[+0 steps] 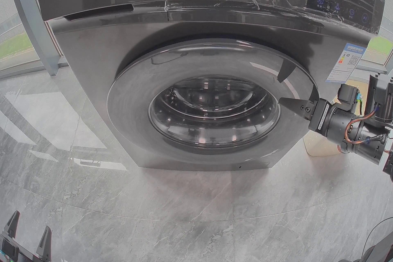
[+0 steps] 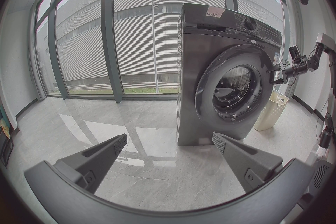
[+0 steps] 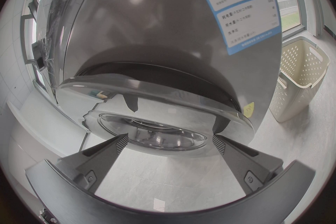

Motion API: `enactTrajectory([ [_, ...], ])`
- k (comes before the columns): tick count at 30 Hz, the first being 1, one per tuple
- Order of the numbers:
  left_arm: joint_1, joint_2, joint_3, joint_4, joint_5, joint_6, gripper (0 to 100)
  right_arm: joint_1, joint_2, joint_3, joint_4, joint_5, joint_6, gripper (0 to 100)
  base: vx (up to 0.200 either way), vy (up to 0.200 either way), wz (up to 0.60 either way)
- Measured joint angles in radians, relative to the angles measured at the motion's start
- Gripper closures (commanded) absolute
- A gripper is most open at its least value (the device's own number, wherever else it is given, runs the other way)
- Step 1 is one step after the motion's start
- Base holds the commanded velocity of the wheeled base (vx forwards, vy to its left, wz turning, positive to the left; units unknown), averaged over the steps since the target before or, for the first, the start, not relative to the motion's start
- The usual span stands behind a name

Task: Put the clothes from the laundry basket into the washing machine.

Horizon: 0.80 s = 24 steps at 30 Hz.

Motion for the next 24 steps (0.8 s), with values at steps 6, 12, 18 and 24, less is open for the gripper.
enactTrajectory([
  [6,0.000,0.000,0.000,0.000,0.000,0.000,0,-0.028,0.003,-0.023,0.002,-0.052,0.000,0,0.000,0.000,0.00],
  [12,0.000,0.000,0.000,0.000,0.000,0.000,0,-0.022,0.001,-0.010,-0.009,-0.057,-0.005,0,0.000,0.000,0.00],
  [18,0.000,0.000,0.000,0.000,0.000,0.000,0,0.004,-0.008,0.040,-0.031,-0.061,-0.034,0,0.000,0.000,0.00],
  [24,0.000,0.000,0.000,0.000,0.000,-0.001,0,0.064,-0.053,0.201,-0.025,-0.030,-0.126,0,0.000,0.000,0.00],
])
